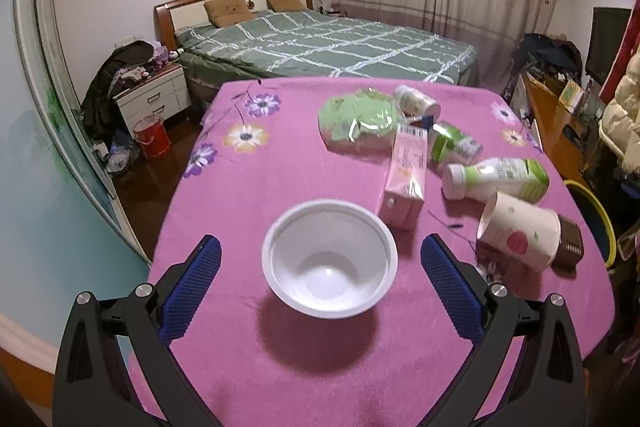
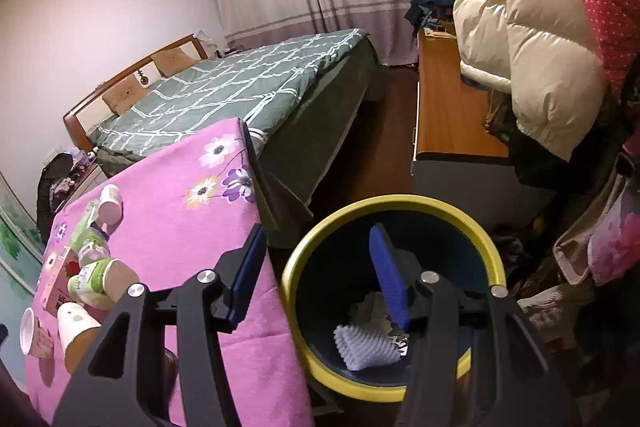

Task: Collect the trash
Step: 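Carry the foam sleeve with the right tool into the bin and release, then grasp the white plastic bowl rim with the left tool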

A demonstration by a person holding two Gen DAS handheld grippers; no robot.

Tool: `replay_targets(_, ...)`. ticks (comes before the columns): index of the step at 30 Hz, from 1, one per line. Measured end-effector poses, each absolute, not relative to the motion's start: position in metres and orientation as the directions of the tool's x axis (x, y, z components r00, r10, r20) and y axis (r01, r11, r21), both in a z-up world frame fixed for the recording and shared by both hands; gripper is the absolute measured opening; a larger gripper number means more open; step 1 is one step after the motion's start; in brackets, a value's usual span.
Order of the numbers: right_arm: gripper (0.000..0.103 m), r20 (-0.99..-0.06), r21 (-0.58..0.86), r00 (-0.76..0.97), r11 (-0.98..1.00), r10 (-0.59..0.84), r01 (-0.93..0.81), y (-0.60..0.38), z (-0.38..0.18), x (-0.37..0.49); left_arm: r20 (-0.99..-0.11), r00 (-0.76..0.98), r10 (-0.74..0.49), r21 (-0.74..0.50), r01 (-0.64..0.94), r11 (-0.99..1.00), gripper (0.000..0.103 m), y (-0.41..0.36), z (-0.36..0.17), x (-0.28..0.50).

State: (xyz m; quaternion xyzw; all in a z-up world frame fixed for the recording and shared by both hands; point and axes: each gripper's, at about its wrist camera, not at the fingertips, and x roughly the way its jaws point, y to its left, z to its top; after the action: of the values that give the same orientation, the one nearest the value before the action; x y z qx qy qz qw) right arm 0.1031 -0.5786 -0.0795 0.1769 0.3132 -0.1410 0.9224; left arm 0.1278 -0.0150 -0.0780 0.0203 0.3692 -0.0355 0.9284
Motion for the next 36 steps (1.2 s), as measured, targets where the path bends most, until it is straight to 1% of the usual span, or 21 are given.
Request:
replay_targets(8, 0.052, -0.622, 0.244, 0.773, 0.906, -0.126, 0.345, -0.568, -0.077, 0.107, -0.756, 0.652, -0.063, 0.006, 0.104, 0.995, 0.098, -0.026, -0.117, 0.130)
replay_targets(15, 0.052, -0.623, 0.261, 0.775, 0.907, -0.104, 0.331, -0.566, -0.079, 0.109, -0.793, 0.609, -0.026, 0.017, 0.064, 0.998, 0.098, -0.026, -0.145, 0.148)
replay_targets(20, 0.052, -0.627, 0.268, 0.773, 0.905, -0.095, 0.329, -0.567, -0.083, 0.110, -0.793, 0.609, -0.028, -0.010, 0.033, 0.999, 0.098, -0.020, -0.151, 0.163)
replay_targets(29, 0.052, -0.634, 0.275, 0.768, 0.904, -0.085, 0.327, -0.566, -0.088, 0.112, -0.762, 0.648, -0.010, 0.020, 0.039, 0.999, 0.098, -0.024, -0.149, 0.176)
replay_targets(30, 0.052, -0.634, 0.275, 0.768, 0.904, -0.084, 0.327, -0.566, -0.089, 0.111, -0.759, 0.651, -0.013, 0.019, 0.042, 0.999, 0.095, -0.024, -0.149, 0.178)
replay_targets(31, 0.052, -0.634, 0.276, 0.769, 0.904, -0.084, 0.326, -0.566, -0.089, 0.111, -0.757, 0.654, -0.016, 0.019, 0.047, 0.999, 0.088, -0.024, -0.148, 0.177)
replay_targets(32, 0.052, -0.634, 0.277, 0.769, 0.904, -0.083, 0.326, -0.566, -0.089, 0.111, -0.756, 0.654, -0.016, 0.023, 0.051, 0.998, 0.084, -0.025, -0.148, 0.178)
replay_targets(36, 0.052, -0.631, 0.284, 0.772, 0.904, -0.075, 0.320, -0.565, -0.090, 0.108, -0.749, 0.662, -0.032, 0.026, 0.077, 0.997, 0.083, -0.029, -0.145, 0.176)
